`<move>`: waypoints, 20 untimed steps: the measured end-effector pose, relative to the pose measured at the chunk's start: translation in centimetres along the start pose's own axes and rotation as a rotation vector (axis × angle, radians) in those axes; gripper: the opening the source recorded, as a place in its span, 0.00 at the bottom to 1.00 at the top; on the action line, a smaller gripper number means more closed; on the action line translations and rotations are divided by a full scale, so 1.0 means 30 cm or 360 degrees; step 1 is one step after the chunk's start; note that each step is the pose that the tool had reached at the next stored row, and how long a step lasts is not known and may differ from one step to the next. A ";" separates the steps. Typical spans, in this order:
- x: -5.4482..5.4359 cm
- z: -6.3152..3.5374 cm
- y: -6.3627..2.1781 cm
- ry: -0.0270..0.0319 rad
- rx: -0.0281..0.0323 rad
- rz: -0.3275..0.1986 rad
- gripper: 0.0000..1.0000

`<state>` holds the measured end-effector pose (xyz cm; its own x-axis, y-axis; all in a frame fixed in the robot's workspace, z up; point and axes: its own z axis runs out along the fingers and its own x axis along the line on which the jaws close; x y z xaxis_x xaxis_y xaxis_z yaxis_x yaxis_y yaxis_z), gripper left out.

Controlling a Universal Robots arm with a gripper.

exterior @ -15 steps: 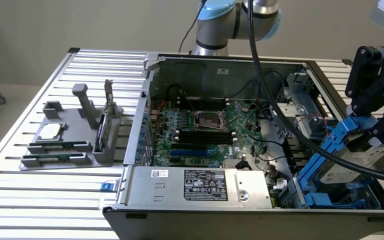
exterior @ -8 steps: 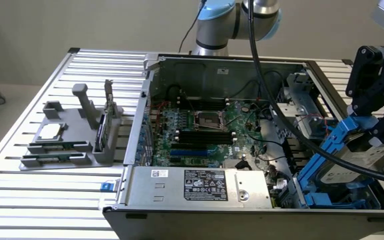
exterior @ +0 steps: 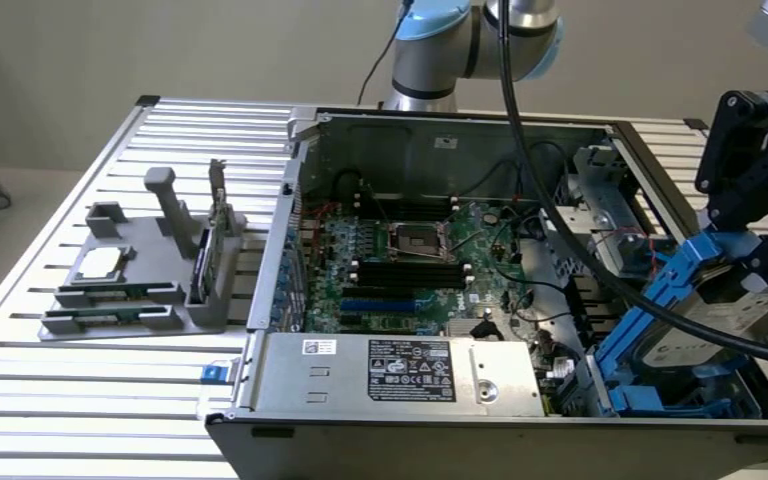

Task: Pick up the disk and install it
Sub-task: 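Insert the disk into the insertion slot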

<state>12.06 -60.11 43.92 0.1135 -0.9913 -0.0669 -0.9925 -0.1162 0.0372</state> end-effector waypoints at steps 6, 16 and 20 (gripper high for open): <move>-0.002 -0.028 -0.001 -0.00012 -0.00026 0.0018 0.33; 0.011 -0.072 -0.001 -0.00021 -0.00024 0.0046 0.33; 0.022 -0.076 0.000 -0.00028 -0.00014 0.0060 0.33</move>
<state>12.24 -60.90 46.14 0.0759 -0.9948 -0.0672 -0.9961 -0.0788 0.0406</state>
